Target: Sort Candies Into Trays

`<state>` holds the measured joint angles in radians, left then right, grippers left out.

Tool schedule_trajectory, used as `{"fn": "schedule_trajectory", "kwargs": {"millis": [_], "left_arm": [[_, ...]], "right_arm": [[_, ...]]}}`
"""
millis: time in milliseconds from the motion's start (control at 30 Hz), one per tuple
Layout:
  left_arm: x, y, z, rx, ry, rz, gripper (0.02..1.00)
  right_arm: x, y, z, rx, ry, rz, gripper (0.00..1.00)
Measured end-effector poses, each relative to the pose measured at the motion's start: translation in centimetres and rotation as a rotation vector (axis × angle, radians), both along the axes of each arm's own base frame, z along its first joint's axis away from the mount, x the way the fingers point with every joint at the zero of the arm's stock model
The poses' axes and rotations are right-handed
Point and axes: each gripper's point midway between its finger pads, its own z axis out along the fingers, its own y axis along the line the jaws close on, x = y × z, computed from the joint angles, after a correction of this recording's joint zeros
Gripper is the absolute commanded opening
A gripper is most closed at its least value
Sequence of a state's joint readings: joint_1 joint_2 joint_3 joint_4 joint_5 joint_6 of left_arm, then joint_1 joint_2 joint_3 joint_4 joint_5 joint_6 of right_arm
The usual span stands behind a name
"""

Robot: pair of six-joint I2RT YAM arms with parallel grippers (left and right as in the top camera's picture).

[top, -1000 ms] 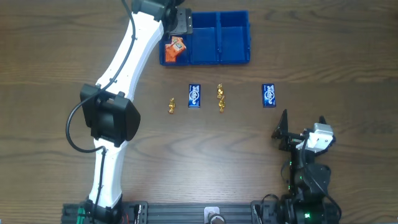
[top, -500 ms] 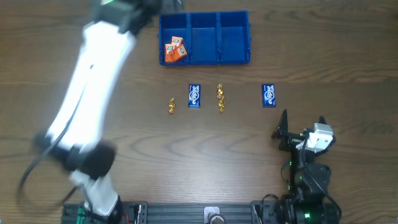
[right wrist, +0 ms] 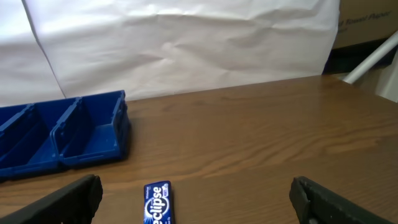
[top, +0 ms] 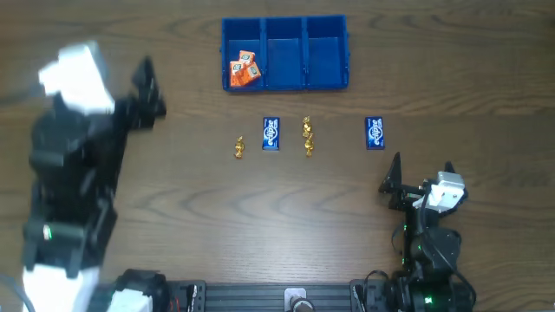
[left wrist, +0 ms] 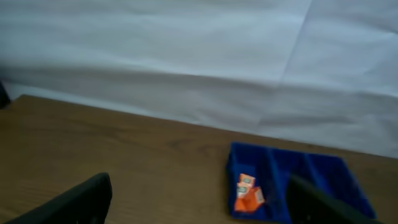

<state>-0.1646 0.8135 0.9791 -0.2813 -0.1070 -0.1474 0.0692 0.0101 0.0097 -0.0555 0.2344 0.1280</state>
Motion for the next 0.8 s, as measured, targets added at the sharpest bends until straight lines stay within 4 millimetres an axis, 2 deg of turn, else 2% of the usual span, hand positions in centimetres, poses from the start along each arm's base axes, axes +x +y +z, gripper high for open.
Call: {"fn": "schedule_trajectory", "kwargs": {"millis": [67, 200, 267, 333, 400, 433, 633, 767, 800], "left_arm": [[-2.1, 0.9, -1.6, 0.029, -0.029, 0.010, 0.910], [-5.1, 1.9, -3.4, 0.053, -0.121, 0.020, 0.917], [-5.9, 2.4, -5.7, 0.063, -0.138, 0.033, 0.954], [-6.0, 2.6, -9.2, 0.076, -0.115, 0.036, 0.985], [-6.0, 2.5, -10.7, 0.082, -0.109, 0.031, 1.000], [-6.0, 2.5, -12.6, 0.083, -0.094, 0.024, 1.000], [-6.2, 1.7, -16.6, 0.078, -0.173, -0.028, 1.000], [-6.3, 1.2, -20.0, 0.080, -0.119, -0.064, 1.000], [-6.3, 1.2, -20.2, 0.079, -0.112, -0.070, 1.000]], "right_arm": [[0.0, 0.0, 0.0, 0.000, 0.000, 0.000, 1.000], [0.0, 0.0, 0.0, 0.000, 0.000, -0.001, 1.000], [0.0, 0.0, 0.0, 0.000, 0.000, -0.001, 1.000], [0.0, 0.0, 0.0, 0.000, 0.000, -0.002, 1.000], [0.0, 0.0, 0.0, 0.000, 0.000, -0.001, 1.000], [0.0, 0.0, 0.0, 0.000, 0.000, 0.000, 1.000], [0.0, 0.0, 0.0, 0.000, 0.000, -0.001, 1.000], [0.0, 0.0, 0.0, 0.000, 0.000, -0.001, 1.000], [0.0, 0.0, 0.0, 0.000, -0.002, -0.002, 1.000]]}}
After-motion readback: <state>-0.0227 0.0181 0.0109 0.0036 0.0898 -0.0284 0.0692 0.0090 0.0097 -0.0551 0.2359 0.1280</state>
